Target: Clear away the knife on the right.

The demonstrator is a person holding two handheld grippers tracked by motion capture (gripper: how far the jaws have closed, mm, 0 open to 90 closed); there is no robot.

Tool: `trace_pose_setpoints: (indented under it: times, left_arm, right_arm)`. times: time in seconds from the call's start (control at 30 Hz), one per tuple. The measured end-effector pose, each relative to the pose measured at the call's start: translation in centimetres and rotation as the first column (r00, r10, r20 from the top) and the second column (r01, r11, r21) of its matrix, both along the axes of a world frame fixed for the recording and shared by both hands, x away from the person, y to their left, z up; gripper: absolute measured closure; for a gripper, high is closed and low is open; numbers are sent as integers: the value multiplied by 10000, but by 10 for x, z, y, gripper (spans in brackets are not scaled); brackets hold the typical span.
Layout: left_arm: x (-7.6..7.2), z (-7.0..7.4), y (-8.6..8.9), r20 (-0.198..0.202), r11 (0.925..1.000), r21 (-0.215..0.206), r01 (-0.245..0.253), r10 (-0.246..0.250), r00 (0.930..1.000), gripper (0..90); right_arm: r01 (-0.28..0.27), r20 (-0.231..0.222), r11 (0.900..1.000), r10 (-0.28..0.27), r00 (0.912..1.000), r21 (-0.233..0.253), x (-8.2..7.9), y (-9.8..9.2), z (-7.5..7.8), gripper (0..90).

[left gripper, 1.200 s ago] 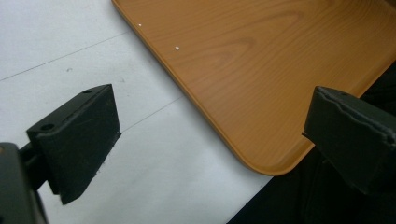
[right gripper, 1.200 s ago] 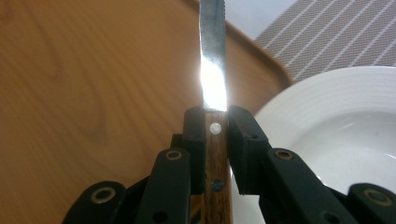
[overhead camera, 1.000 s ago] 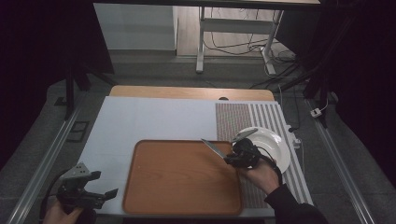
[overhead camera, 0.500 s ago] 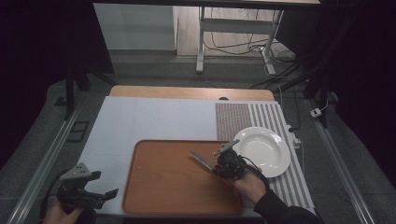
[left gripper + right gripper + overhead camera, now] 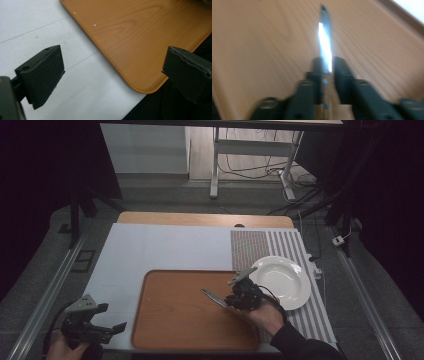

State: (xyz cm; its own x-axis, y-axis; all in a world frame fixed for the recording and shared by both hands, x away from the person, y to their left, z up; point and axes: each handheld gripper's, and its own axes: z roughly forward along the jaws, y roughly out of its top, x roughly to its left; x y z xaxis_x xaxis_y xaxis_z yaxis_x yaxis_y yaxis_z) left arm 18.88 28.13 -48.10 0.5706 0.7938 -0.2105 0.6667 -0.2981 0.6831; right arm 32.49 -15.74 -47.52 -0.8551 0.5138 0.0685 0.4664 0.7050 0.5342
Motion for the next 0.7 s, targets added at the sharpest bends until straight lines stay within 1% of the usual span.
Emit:
trace_pose_setpoints:
  times: [0.03,0.1,0.17,0.23,0.27,0.33,0.43,0.47,0.57,0.7]
  left_arm:
    - [0,0,0,2,10000,10,-3,3,10000,39]
    - [0,0,0,20,10000,38,-18,18,10000,39]
    - [0,0,-1,27,10000,37,-23,23,10000,40]
    - [0,0,0,29,10000,34,-21,21,10000,40]
    - [0,0,0,29,10000,28,-17,17,10000,40]
    - [0,0,0,21,10000,20,-10,10,10000,40]
    - [0,0,-1,26,10000,34,-14,14,10000,40]
    - [0,0,-1,20,10000,24,-5,5,10000,40]
    - [0,0,-1,30,10000,27,-18,18,10000,40]
    - [-1,0,0,35,10000,11,0,0,10000,40]
  right_arm:
    - [-332,81,9994,332,9994,-13,-1,4,1,900]
    - [-851,2,9957,852,9964,-374,-3,16,-2,900]
    - [-1234,43,9897,1240,9923,-731,-3,25,-8,900]
    - [-1444,22,9832,1456,9893,-1112,-3,31,-13,900]
    - [-1469,7,9818,1480,9890,-1203,-3,31,-15,900]
    - [-1438,-187,9808,1426,9896,-1317,0,30,-20,900]
    - [-1214,-309,9830,1182,9925,-1380,3,26,-24,900]
    - [-1091,-335,9851,1056,9938,-1333,4,24,-25,900]
    - [-830,-317,9873,794,9963,-1357,8,18,-24,900]
    - [-449,-456,9902,392,9982,-1322,10,8,-24,900]
